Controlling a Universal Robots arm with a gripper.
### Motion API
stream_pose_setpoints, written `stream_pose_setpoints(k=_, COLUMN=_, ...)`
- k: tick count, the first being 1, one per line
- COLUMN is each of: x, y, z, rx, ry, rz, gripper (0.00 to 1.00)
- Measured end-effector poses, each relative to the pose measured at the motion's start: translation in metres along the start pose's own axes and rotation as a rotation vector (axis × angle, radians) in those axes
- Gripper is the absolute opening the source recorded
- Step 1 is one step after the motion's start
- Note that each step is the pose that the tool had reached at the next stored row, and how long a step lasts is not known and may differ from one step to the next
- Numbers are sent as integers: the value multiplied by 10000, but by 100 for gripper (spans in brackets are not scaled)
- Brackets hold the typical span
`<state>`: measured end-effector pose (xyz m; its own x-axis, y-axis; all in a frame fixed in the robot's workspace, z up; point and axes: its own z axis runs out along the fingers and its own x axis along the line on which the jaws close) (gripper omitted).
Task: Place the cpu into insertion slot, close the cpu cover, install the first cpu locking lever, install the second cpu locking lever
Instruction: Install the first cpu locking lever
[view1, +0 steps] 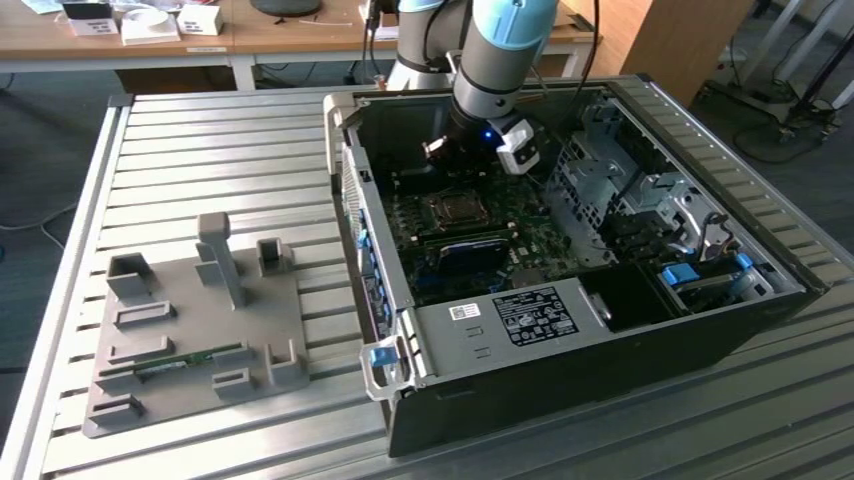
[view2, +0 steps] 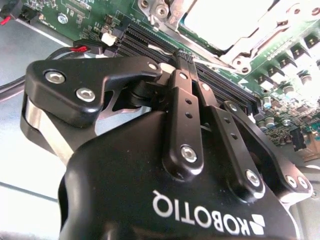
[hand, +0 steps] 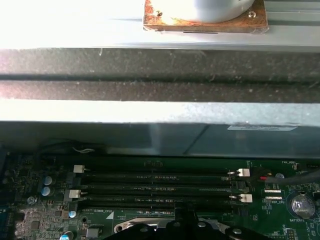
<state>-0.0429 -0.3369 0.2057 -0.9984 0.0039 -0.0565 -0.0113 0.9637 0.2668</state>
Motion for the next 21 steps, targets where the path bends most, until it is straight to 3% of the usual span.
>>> stream_pose_setpoints(k=7, x=-1, y=2, z=-4, rx=9, ry=26, rz=231, gripper=11)
stream_pose_setpoints(k=14, x=-1, y=2, z=-6, rx=-20, ry=-53, rz=604, gripper=11)
stream_pose_setpoints(k=21, x=-2, y=8, z=-28, rx=-11, ry=-70, rz=855, gripper=11)
